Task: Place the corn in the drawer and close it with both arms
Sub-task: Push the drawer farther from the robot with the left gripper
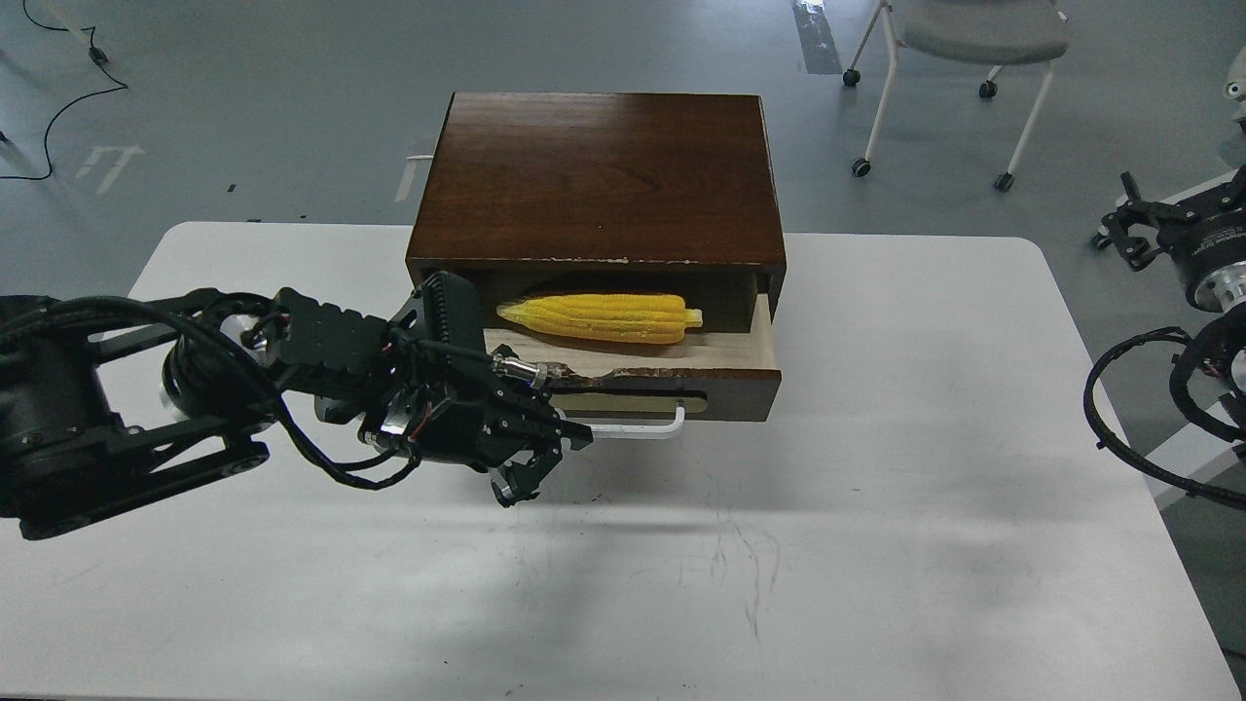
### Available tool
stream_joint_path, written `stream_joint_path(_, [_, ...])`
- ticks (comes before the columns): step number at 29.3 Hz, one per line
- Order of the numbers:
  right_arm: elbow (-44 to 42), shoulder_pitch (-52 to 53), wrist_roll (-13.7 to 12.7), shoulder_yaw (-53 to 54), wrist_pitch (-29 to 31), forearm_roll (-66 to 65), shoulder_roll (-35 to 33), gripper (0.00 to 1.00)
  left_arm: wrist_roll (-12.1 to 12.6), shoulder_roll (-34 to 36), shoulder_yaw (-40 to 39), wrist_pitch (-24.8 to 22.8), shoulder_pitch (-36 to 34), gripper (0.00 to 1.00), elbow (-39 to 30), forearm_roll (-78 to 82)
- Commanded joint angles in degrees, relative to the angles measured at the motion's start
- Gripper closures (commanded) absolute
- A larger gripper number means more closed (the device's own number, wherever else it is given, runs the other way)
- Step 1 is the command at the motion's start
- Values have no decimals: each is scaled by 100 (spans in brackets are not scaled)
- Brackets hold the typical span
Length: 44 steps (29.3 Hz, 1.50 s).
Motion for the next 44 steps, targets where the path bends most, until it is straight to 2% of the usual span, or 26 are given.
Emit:
stream_joint_path(1, [-7,1,0,0,0,0,-1,0,3,1,-5,-6,-52,100,158,1])
stream_joint_path(16, [-7,63,-9,-36,0,-26,-36,0,3,-25,-5,-6,-52,100,685,1])
stream_joint_path(33, [-7,72,-9,-27,0,-35,-19,0,3,-104,-14,-6,-122,100,984,1])
stream_joint_path(44, [-7,72,-9,-36,0,-35,-19,0,-6,-262,-14,-6,-140,100,1485,1])
